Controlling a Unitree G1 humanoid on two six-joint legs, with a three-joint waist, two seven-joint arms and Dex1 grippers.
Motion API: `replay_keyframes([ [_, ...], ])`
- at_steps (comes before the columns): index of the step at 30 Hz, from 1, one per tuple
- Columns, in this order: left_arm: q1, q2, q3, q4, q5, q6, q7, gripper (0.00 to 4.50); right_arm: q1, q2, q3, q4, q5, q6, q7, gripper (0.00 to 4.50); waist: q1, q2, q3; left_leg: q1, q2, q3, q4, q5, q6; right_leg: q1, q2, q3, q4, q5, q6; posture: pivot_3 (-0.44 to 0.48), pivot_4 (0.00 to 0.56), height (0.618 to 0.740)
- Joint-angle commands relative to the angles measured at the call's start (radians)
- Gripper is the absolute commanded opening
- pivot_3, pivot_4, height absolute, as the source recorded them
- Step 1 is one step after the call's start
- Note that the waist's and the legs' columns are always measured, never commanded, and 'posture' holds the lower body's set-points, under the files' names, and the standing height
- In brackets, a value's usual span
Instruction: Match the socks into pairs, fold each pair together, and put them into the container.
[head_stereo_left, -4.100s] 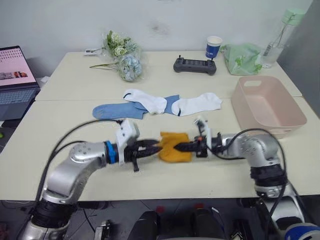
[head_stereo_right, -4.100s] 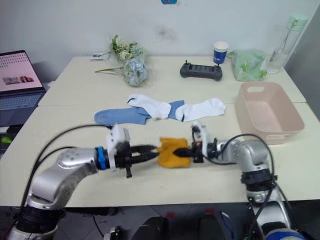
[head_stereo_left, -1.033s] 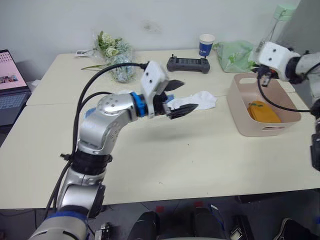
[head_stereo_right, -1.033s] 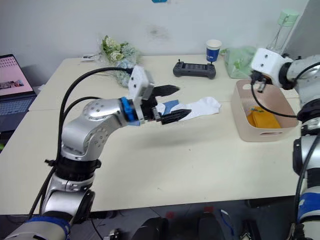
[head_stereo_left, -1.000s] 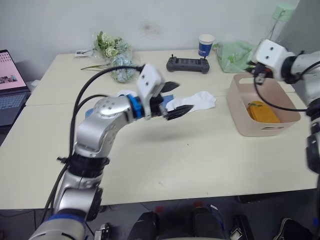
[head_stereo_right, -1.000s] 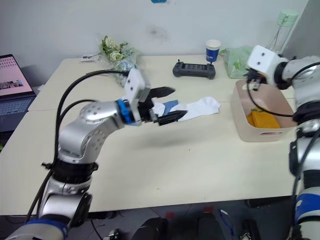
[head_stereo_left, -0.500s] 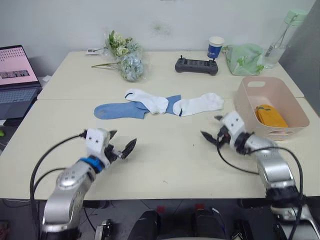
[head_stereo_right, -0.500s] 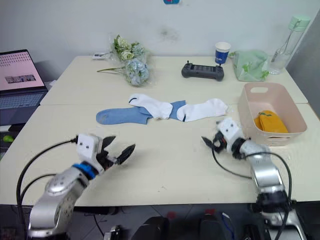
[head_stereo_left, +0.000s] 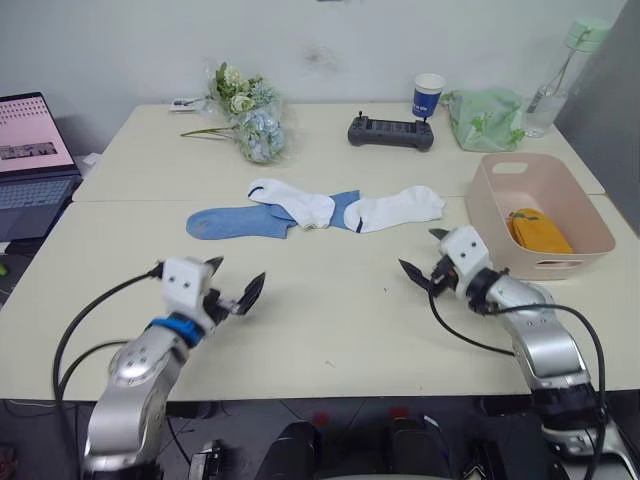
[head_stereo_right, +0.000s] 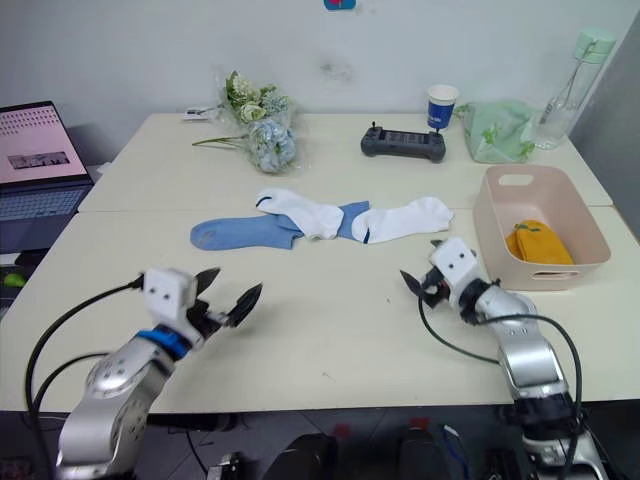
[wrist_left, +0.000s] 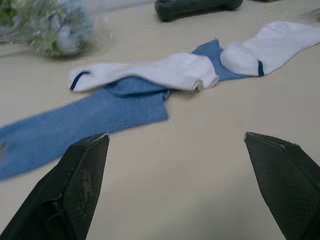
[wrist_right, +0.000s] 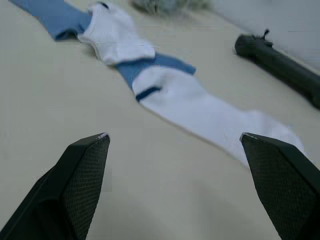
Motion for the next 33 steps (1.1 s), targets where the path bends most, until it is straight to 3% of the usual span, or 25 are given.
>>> replay_keyframes([
  [1, -0.125, 0.015, -0.055, 0.121, 0.055, -0.049, -0.021, 4.5, -0.064, 0.016, 0.008, 0.032, 0.01, -0.007, -0.008, 4.49, -0.001, 0.0, 0.0, 0.0, 0.0, 0.0, 0.0, 0.0, 0.0, -0.001, 0.0, 0.0, -0.001, 0.0, 0.0, 0.0, 0.15, 0.74],
  [9, -0.46, 0.044, -0.243, 0.645, 0.268, -0.294, -0.101, 4.5, -0.067, 0.035, 0.038, -0.031, 0.068, 0.077, 0.045, 4.49, -0.003, 0.0, 0.0, -0.001, 0.0, -0.001, 0.0, 0.0, 0.0, -0.002, 0.0, -0.001, 0.0, 0.0, 0.0, 0.0, 0.15, 0.74],
  [16, -0.683, 0.006, -0.303, 1.05, 0.369, -0.512, -0.089, 4.5, -0.013, 0.032, 0.046, -0.144, 0.166, 0.138, 0.107, 4.49, -0.008, -0.001, 0.0, -0.002, -0.001, -0.002, 0.0, 0.0, 0.0, -0.003, 0.0, -0.002, 0.001, 0.0, 0.0, 0.0, 0.15, 0.74],
  [21, -0.776, -0.021, -0.333, 1.238, 0.432, -0.633, -0.078, 4.5, -0.002, 0.027, 0.046, -0.173, 0.171, 0.157, 0.088, 4.49, -0.01, -0.001, 0.0, -0.002, -0.001, -0.002, 0.0, 0.0, 0.0, -0.003, 0.0, -0.002, 0.001, 0.0, 0.0, 0.0, 0.15, 0.74],
  [33, -0.83, -0.055, -0.331, 1.362, 0.48, -0.747, -0.073, 0.67, 0.014, 0.027, 0.041, -0.195, 0.174, 0.185, 0.045, 4.5, -0.018, -0.001, 0.0, -0.003, -0.001, -0.002, 0.001, 0.0, 0.0, -0.004, 0.0, -0.002, 0.002, 0.0, 0.0, 0.0, 0.15, 0.74],
])
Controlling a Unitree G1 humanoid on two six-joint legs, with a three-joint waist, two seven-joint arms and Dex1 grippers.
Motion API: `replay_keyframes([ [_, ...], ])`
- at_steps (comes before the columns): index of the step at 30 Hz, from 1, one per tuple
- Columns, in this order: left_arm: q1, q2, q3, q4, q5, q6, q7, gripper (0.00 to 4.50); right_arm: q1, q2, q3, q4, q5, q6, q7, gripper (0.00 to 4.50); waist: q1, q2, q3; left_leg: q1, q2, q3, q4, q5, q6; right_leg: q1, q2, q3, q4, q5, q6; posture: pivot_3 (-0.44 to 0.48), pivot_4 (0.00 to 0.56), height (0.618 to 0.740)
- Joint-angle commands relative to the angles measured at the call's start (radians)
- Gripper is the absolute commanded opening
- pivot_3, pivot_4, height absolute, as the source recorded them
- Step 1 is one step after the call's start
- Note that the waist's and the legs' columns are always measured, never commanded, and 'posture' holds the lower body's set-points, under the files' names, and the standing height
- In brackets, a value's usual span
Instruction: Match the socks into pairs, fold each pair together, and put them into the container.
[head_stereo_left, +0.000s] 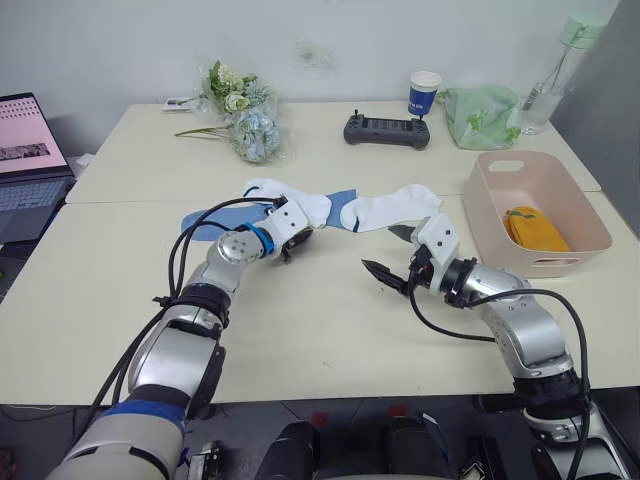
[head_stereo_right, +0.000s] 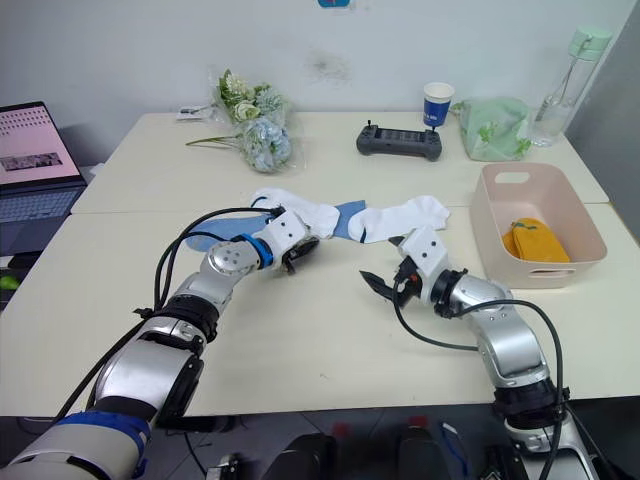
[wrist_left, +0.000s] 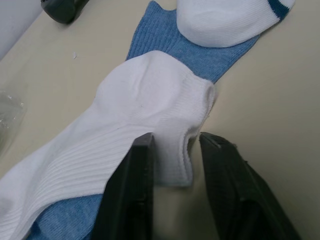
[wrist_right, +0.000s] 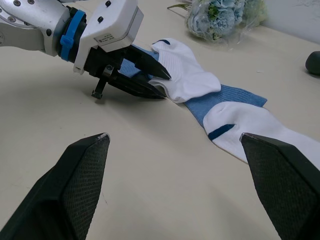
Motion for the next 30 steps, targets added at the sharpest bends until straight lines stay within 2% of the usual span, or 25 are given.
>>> replay_keyframes([
  [1, -0.023, 0.004, 0.004, -0.004, 0.007, -0.03, 0.007, 0.31, -0.007, 0.006, -0.014, -0.055, 0.02, 0.008, -0.019, 4.5, -0.002, 0.0, 0.0, 0.0, 0.0, 0.0, 0.0, 0.0, 0.0, 0.0, 0.0, 0.0, 0.0, 0.0, 0.0, 0.0, 0.15, 0.74],
  [2, -0.022, 0.005, 0.011, -0.009, 0.002, -0.031, 0.007, 0.03, -0.009, 0.008, -0.013, -0.053, 0.022, 0.009, -0.021, 4.5, -0.003, 0.0, 0.0, 0.0, 0.0, 0.0, 0.0, 0.0, 0.0, -0.001, 0.0, 0.0, 0.0, 0.0, 0.0, 0.0, 0.15, 0.74],
  [9, 0.015, 0.023, 0.076, -0.127, -0.067, -0.016, -0.014, 0.03, -0.029, 0.012, -0.018, -0.025, 0.028, 0.006, -0.018, 4.5, -0.006, 0.0, 0.0, -0.001, 0.0, 0.0, 0.0, 0.0, 0.0, -0.001, 0.0, 0.0, 0.001, 0.0, 0.0, 0.0, 0.15, 0.74],
  [12, 0.086, 0.039, 0.101, -0.292, -0.122, 0.032, -0.079, 0.03, -0.032, 0.005, -0.021, -0.012, 0.028, -0.002, -0.012, 4.5, -0.009, 0.0, 0.0, -0.001, 0.0, 0.0, 0.0, 0.0, 0.0, -0.001, 0.0, 0.0, 0.001, 0.0, 0.0, 0.0, 0.15, 0.74],
  [14, 0.165, 0.057, 0.112, -0.467, -0.17, 0.105, -0.14, 0.03, -0.033, -0.005, -0.025, -0.002, 0.027, -0.011, -0.004, 4.5, -0.01, 0.0, 0.0, -0.001, 0.0, -0.001, 0.0, 0.0, 0.0, -0.002, 0.0, 0.0, 0.001, 0.0, 0.0, 0.0, 0.15, 0.74],
  [17, 0.307, 0.095, 0.118, -0.787, -0.255, 0.281, -0.227, 0.03, -0.036, -0.026, -0.036, 0.016, 0.027, -0.025, 0.013, 4.5, -0.014, 0.0, 0.0, 0.0, 0.001, -0.001, 0.0, 0.0, 0.0, -0.002, 0.0, 0.001, 0.001, 0.0, 0.0, 0.0, 0.15, 0.74],
  [23, 0.595, 0.184, 0.057, -1.417, -0.527, 0.768, -0.364, 0.03, -0.042, -0.104, -0.077, 0.077, 0.029, -0.069, 0.066, 4.5, -0.011, 0.001, 0.0, 0.0, 0.001, -0.001, -0.001, 0.0, 0.0, -0.001, 0.0, 0.002, 0.001, 0.0, 0.0, 0.0, 0.15, 0.74],
  [27, 0.665, 0.198, 0.028, -1.588, -0.675, 1.012, -0.363, 0.03, -0.05, -0.135, -0.087, 0.112, 0.031, -0.093, 0.099, 4.5, -0.005, 0.001, 0.0, 0.0, 0.001, -0.001, 0.0, 0.0, 0.0, 0.001, 0.001, 0.002, 0.0, 0.0, 0.0, 0.0, 0.15, 0.74],
  [30, 0.675, 0.206, 0.024, -1.617, -0.751, 1.122, -0.37, 0.03, -0.054, -0.149, -0.089, 0.142, 0.026, -0.114, 0.122, 4.5, -0.005, 0.001, 0.0, 0.001, 0.001, -0.001, 0.0, 0.0, 0.0, 0.002, 0.001, 0.002, 0.001, 0.0, 0.0, 0.0, 0.15, 0.74],
])
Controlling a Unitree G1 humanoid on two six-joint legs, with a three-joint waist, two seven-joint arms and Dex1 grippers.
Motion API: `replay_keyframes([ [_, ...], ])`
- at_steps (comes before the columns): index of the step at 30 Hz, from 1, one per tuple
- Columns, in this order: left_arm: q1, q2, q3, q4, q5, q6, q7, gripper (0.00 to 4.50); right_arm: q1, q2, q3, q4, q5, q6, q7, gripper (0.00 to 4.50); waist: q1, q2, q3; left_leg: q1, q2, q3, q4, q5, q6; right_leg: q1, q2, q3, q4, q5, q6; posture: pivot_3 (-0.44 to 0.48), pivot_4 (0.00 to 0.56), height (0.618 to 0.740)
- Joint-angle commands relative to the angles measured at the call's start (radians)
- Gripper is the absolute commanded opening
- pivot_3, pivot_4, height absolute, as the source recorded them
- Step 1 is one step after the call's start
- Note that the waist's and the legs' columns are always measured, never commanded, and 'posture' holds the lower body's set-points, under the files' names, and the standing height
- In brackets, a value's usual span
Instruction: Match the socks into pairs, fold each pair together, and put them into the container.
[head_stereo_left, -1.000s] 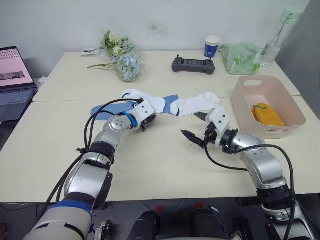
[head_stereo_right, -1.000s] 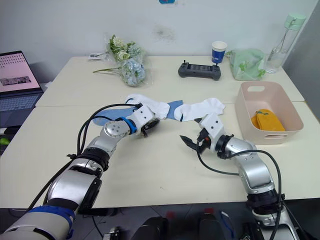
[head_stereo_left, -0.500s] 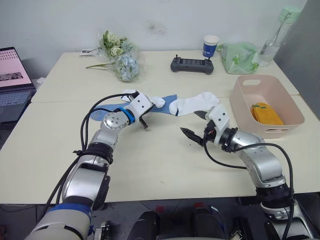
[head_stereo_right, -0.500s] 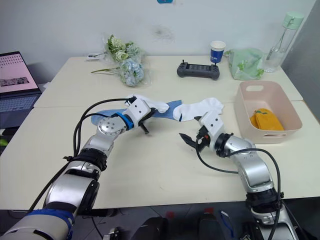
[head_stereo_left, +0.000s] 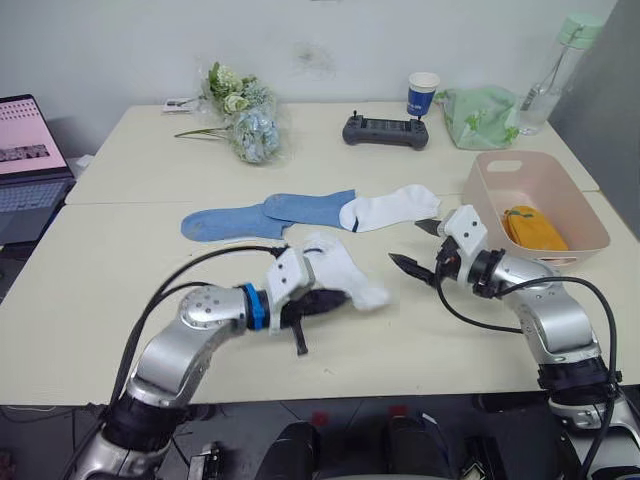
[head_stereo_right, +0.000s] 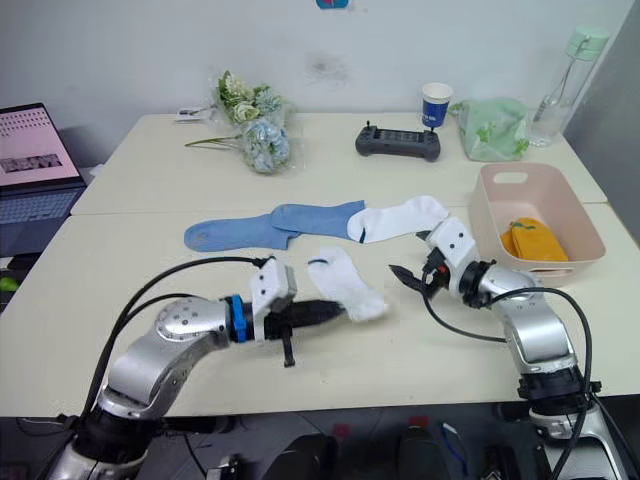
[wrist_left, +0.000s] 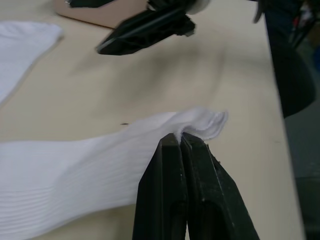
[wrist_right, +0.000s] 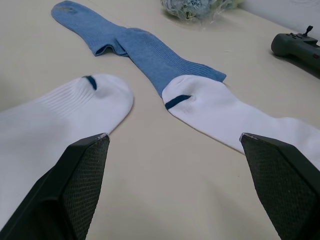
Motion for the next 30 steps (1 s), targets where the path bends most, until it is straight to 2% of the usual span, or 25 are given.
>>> replay_keyframes([
  [1, 0.006, 0.015, 0.005, -0.046, -0.076, 0.084, -0.006, 0.03, -0.018, -0.023, -0.024, 0.016, 0.015, -0.044, 0.026, 4.5, 0.0, 0.0, 0.0, 0.0, 0.0, 0.0, 0.0, 0.0, 0.0, 0.0, 0.0, 0.0, 0.0, 0.0, 0.0, 0.0, 0.15, 0.74],
  [2, 0.006, 0.015, 0.009, -0.031, -0.072, 0.077, -0.004, 0.03, -0.018, -0.028, -0.026, 0.025, 0.015, -0.049, 0.031, 4.5, 0.0, 0.0, 0.0, 0.0, 0.0, 0.0, 0.0, 0.0, 0.0, 0.0, 0.0, 0.0, 0.0, 0.0, 0.0, 0.0, 0.15, 0.74],
  [3, 0.004, 0.013, 0.016, -0.02, -0.077, 0.078, -0.002, 0.41, -0.015, -0.034, -0.026, 0.031, 0.014, -0.054, 0.037, 4.5, 0.0, 0.0, 0.0, 0.0, 0.0, 0.0, 0.0, 0.0, 0.0, 0.0, 0.0, 0.0, -0.001, 0.0, 0.0, 0.0, 0.15, 0.74],
  [5, -0.003, 0.017, 0.023, -0.01, -0.087, 0.085, -0.006, 0.84, -0.011, -0.041, -0.026, 0.04, 0.012, -0.064, 0.043, 4.5, 0.003, 0.0, 0.0, 0.0, 0.0, 0.0, 0.0, 0.0, 0.0, 0.0, 0.0, 0.0, -0.001, 0.0, 0.0, 0.0, 0.15, 0.74],
  [12, -0.029, 0.086, 0.057, 0.03, -0.102, 0.066, -0.053, 3.11, 0.054, -0.088, -0.036, -0.001, 0.033, -0.06, 0.086, 4.5, 0.009, 0.0, 0.0, 0.0, 0.0, 0.0, 0.0, 0.0, 0.0, 0.001, 0.0, 0.0, -0.002, 0.0, 0.0, 0.0, 0.15, 0.74],
  [13, -0.035, 0.085, 0.061, 0.046, -0.093, 0.052, -0.049, 3.44, 0.061, -0.091, -0.036, -0.012, 0.041, -0.052, 0.093, 4.5, 0.012, 0.0, 0.0, 0.0, 0.0, 0.0, 0.0, 0.0, 0.0, 0.001, 0.0, 0.0, -0.002, 0.0, 0.0, 0.0, 0.15, 0.74],
  [16, -0.128, 0.028, 0.069, 0.257, 0.042, -0.103, 0.056, 4.47, 0.121, -0.142, 0.002, -0.137, 0.106, 0.034, 0.181, 4.5, 0.019, 0.0, 0.0, 0.0, 0.0, 0.0, 0.0, 0.0, 0.0, 0.001, 0.0, -0.001, -0.002, 0.0, 0.0, 0.0, 0.15, 0.74],
  [20, -0.255, -0.038, 0.03, 0.542, 0.175, -0.281, 0.101, 4.47, 0.168, -0.205, 0.086, -0.246, 0.123, 0.101, 0.258, 4.5, 0.023, 0.0, 0.0, 0.0, 0.0, 0.0, 0.0, 0.0, 0.0, 0.002, 0.0, -0.002, -0.003, 0.0, 0.0, 0.0, 0.15, 0.74],
  [24, -0.373, -0.112, 0.016, 0.801, 0.27, -0.409, 0.146, 4.47, 0.194, -0.24, 0.143, -0.254, 0.106, 0.14, 0.274, 4.5, 0.024, -0.002, 0.001, 0.0, -0.001, 0.0, 0.001, 0.0, 0.0, 0.003, -0.001, -0.003, -0.004, 0.0, 0.0, 0.0, 0.15, 0.74],
  [28, -0.432, -0.147, 0.003, 0.955, 0.321, -0.491, 0.11, 4.47, 0.207, -0.218, 0.16, -0.261, 0.125, 0.188, 0.248, 4.5, 0.02, -0.002, 0.001, 0.0, -0.001, -0.001, 0.001, 0.0, 0.0, 0.003, -0.001, -0.004, -0.003, 0.0, 0.0, 0.0, 0.15, 0.74],
  [30, -0.437, -0.152, -0.001, 0.983, 0.332, -0.513, 0.085, 4.07, 0.209, -0.199, 0.173, -0.259, 0.112, 0.195, 0.227, 3.88, 0.019, -0.002, 0.001, 0.0, -0.001, -0.001, 0.001, 0.0, 0.0, 0.002, -0.001, -0.003, -0.003, 0.0, 0.0, 0.0, 0.15, 0.74],
])
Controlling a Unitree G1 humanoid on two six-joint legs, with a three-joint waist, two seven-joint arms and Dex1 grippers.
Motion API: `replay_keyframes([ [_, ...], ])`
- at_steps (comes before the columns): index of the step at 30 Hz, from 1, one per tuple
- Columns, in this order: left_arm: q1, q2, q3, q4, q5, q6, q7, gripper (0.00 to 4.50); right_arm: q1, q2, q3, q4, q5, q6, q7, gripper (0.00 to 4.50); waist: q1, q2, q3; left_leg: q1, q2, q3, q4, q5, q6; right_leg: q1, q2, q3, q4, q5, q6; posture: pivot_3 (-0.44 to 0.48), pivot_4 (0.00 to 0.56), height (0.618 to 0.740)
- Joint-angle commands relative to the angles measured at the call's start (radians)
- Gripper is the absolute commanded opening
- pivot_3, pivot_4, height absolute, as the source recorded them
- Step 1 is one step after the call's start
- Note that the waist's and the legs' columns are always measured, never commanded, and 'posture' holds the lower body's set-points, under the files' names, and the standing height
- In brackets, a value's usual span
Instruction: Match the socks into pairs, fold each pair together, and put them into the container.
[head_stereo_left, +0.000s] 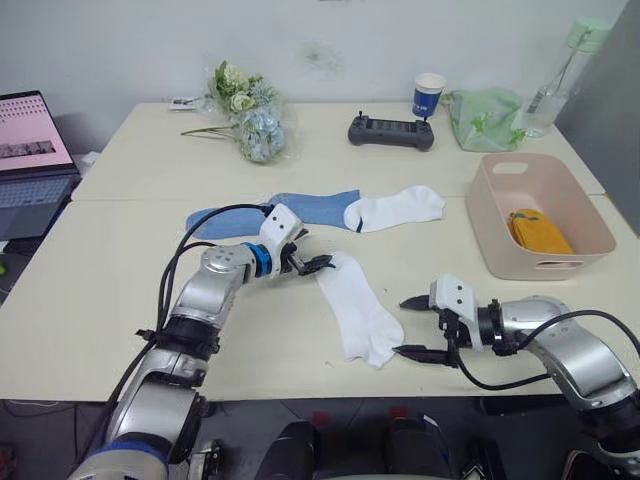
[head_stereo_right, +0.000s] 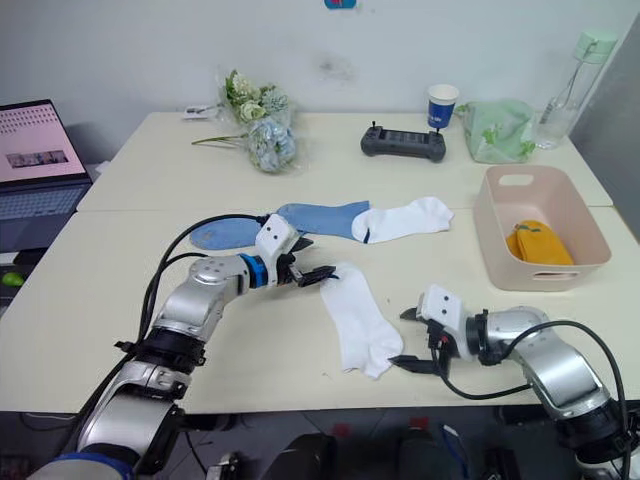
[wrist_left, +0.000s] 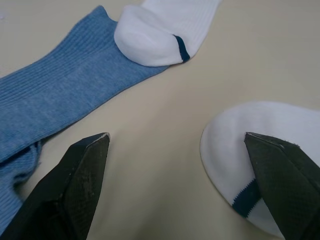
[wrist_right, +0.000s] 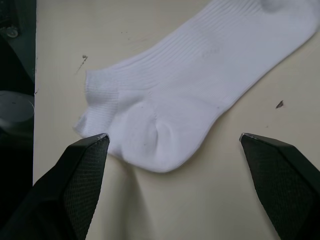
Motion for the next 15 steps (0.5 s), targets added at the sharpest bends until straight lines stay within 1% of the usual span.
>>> replay_keyframes([
  [1, -0.017, -0.003, -0.002, 0.03, 0.021, -0.054, -0.046, 3.85, -0.003, 0.021, 0.015, -0.031, 0.0, 0.01, -0.025, 3.56, -0.001, 0.0, 0.0, 0.0, 0.0, 0.0, 0.0, 0.0, 0.0, 0.0, 0.0, 0.0, 0.0, 0.0, 0.0, 0.0, 0.15, 0.74],
  [4, -0.007, -0.001, -0.004, 0.027, 0.028, -0.051, -0.082, 2.87, 0.0, 0.024, 0.033, -0.027, -0.011, 0.009, -0.032, 2.49, 0.0, 0.0, 0.0, 0.0, 0.0, 0.0, 0.0, 0.0, 0.0, -0.001, 0.0, 0.0, 0.001, 0.0, 0.0, 0.0, 0.15, 0.74],
  [8, 0.017, 0.005, -0.004, 0.001, 0.037, -0.048, -0.115, 1.53, 0.004, 0.027, 0.043, -0.013, -0.022, -0.009, -0.04, 0.96, 0.0, 0.0, 0.0, 0.0, 0.0, 0.0, 0.0, 0.0, 0.0, 0.0, 0.0, 0.0, 0.001, 0.0, 0.0, 0.0, 0.15, 0.74],
  [10, 0.035, 0.008, 0.001, -0.025, 0.036, -0.04, -0.12, 0.89, 0.0, 0.032, 0.037, -0.004, -0.024, -0.012, -0.043, 0.26, 0.0, 0.0, 0.0, 0.0, 0.0, 0.0, 0.0, 0.0, 0.0, 0.0, 0.0, 0.0, 0.001, 0.0, 0.0, 0.0, 0.15, 0.74],
  [11, 0.045, 0.013, 0.003, -0.038, 0.038, -0.039, -0.12, 0.52, -0.005, 0.031, 0.034, 0.006, -0.028, -0.019, -0.042, 0.0, -0.001, 0.0, 0.0, 0.0, 0.0, -0.001, 0.0, 0.0, 0.0, 0.0, 0.0, 0.0, 0.001, 0.0, 0.0, 0.0, 0.15, 0.74],
  [12, 0.055, 0.018, 0.006, -0.048, 0.039, -0.038, -0.119, 0.2, -0.011, 0.029, 0.03, 0.016, -0.029, -0.022, -0.037, 0.0, -0.001, 0.0, 0.0, 0.0, 0.0, -0.001, 0.0, 0.0, 0.0, 0.0, 0.0, 0.0, 0.001, 0.0, 0.0, 0.0, 0.15, 0.74],
  [13, 0.067, 0.025, 0.013, -0.064, 0.037, -0.032, -0.119, 0.04, -0.018, 0.021, 0.027, 0.024, -0.027, -0.024, -0.024, 0.0, -0.001, 0.0, 0.0, 0.0, 0.0, -0.001, 0.0, 0.0, 0.0, 0.0, 0.0, 0.0, 0.001, 0.0, 0.0, 0.0, 0.15, 0.74],
  [15, 0.092, 0.035, 0.031, -0.108, 0.024, -0.006, -0.112, 0.04, -0.038, 0.008, 0.022, 0.04, -0.028, -0.029, -0.007, 0.0, -0.002, 0.0, 0.0, 0.0, 0.0, -0.001, 0.0, 0.0, 0.0, 0.0, 0.0, 0.0, 0.001, 0.0, 0.0, 0.0, 0.15, 0.74],
])
